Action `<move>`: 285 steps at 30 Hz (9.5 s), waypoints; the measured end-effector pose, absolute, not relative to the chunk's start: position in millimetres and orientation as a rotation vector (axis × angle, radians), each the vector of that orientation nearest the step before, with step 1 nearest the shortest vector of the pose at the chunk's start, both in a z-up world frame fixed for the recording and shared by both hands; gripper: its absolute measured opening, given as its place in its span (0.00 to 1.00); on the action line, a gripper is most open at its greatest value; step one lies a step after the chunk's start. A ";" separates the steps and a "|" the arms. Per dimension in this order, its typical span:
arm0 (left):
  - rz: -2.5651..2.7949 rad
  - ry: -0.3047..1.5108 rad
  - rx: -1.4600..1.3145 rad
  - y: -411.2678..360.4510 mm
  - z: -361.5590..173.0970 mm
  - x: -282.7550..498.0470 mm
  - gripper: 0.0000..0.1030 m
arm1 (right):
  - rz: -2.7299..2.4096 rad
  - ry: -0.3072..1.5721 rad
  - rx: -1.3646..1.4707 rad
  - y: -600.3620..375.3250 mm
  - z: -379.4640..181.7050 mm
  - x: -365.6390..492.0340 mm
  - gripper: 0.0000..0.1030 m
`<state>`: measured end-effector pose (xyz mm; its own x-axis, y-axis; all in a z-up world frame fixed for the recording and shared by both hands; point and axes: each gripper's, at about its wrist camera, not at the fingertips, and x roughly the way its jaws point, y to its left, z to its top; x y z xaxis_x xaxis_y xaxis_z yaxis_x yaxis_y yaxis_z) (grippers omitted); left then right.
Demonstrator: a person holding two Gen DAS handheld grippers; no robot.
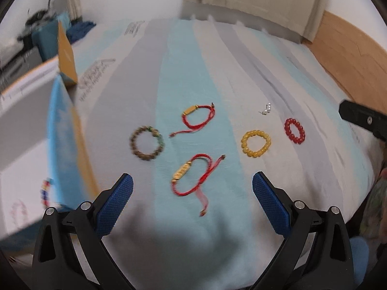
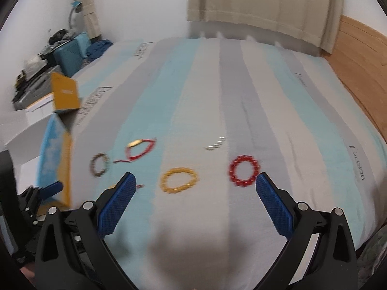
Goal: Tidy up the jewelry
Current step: 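Move both tools back over the remaining bracelets on the bed, then grasp the red cord bracelet with the left tool while the right tool grasps the red bead bracelet, then carry the red cord and red bead bracelets over the white box, then open both tools to drop the red bracelets into the box, then move both open tools back over the remaining bracelets on the bed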
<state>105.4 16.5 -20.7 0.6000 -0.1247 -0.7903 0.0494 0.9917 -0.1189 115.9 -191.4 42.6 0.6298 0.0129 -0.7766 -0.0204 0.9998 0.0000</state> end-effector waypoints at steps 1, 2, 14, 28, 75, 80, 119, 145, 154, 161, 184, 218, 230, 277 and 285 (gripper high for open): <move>-0.104 0.925 -0.099 13.5 -26.8 108.7 0.94 | 0.005 0.897 0.001 -198.1 36.5 118.4 0.93; -0.096 0.930 -0.099 9.9 -34.4 112.3 0.94 | -0.005 0.913 0.026 -208.2 26.6 122.9 0.93; -0.076 0.920 0.004 -12.9 -65.6 135.7 0.94 | -0.057 0.976 0.098 -258.7 -41.6 158.0 0.93; -0.086 0.974 0.074 -30.8 -102.5 155.2 0.89 | -0.013 1.104 0.118 -287.5 -87.2 202.6 0.93; -0.096 1.005 0.023 -7.7 -94.7 155.5 0.03 | 0.061 1.062 0.269 -286.0 -89.2 206.9 0.12; -0.100 1.005 0.026 -9.3 -93.7 154.3 0.03 | 0.056 1.045 0.274 -284.6 -85.5 206.9 0.12; -0.130 0.995 0.062 -3.3 -16.0 123.6 0.04 | 0.079 0.972 0.245 -247.4 6.2 156.1 0.12; 0.018 0.920 0.023 107.6 58.9 71.5 0.05 | 0.259 0.924 0.095 -90.0 73.0 133.7 0.12; 0.111 0.912 -0.015 173.7 68.2 47.1 0.05 | 0.354 0.904 0.038 -17.1 92.0 125.9 0.12; 0.182 0.911 -0.053 225.1 68.2 23.8 0.05 | 0.428 0.893 -0.012 45.3 100.5 114.1 0.12; 0.319 0.985 -0.158 325.8 27.7 -11.8 0.05 | 0.580 0.955 -0.141 179.2 65.5 86.8 0.12; 0.376 1.052 -0.183 340.2 -11.2 -5.5 0.33 | 0.581 1.059 -0.179 198.4 5.0 88.8 0.47; 0.378 0.969 -0.134 316.2 22.1 -6.3 0.76 | 0.557 0.950 -0.151 169.2 48.7 80.8 0.86; -0.035 0.896 0.028 46.8 22.8 107.3 0.94 | 0.121 0.891 -0.025 -123.9 46.8 124.6 0.93; -0.050 0.941 0.005 27.9 -19.1 133.1 0.94 | 0.075 0.956 0.019 -158.1 3.7 140.3 0.93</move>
<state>133.1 27.9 -19.1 0.5877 -0.0408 -0.8081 0.0452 0.9988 -0.0175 140.3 -158.1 3.7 0.5740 0.0728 -0.8156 -0.0558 0.9972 0.0497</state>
